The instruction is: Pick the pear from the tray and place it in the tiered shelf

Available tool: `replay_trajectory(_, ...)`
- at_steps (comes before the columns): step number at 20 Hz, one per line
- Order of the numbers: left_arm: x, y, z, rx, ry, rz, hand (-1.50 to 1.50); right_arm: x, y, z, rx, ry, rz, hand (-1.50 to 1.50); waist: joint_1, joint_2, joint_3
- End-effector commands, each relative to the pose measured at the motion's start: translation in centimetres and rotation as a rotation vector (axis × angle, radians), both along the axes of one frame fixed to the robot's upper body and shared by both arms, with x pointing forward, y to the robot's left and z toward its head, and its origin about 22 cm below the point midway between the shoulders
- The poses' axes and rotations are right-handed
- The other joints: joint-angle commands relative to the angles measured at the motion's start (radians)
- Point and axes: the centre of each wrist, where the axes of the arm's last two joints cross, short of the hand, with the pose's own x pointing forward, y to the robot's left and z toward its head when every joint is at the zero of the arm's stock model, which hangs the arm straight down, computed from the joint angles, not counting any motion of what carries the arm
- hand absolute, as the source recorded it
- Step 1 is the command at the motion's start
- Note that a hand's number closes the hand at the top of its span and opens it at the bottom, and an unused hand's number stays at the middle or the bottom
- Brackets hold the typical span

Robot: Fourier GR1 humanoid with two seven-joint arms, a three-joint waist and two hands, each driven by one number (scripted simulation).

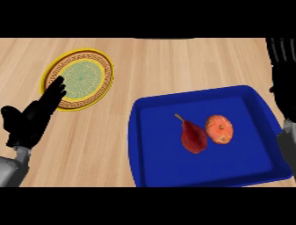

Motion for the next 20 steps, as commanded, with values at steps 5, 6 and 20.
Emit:
replay_trajectory(5, -1.9, 4.4, -1.1, 0.026, 0.047, 0.189, 0.00, 0.9, 9.8, -5.1, -0.172, 0.213, 0.063, 1.50, 0.034, -0.003, -0.019)
replay_trajectory(6, -2.0, 6.1, -1.2, 0.045, 0.037, 0.222, 0.00, 0.0, 11.9, -6.5, -0.208, 0.255, 0.081, 1.50, 0.047, -0.001, -0.021)
replay_trajectory(20, -5.7, 7.8, -4.6, -0.005, 0.140, 0.261, 0.00, -4.6, 16.2, -14.2, -0.622, 0.424, -0.538, -1.50, -0.033, -0.025, -0.023)
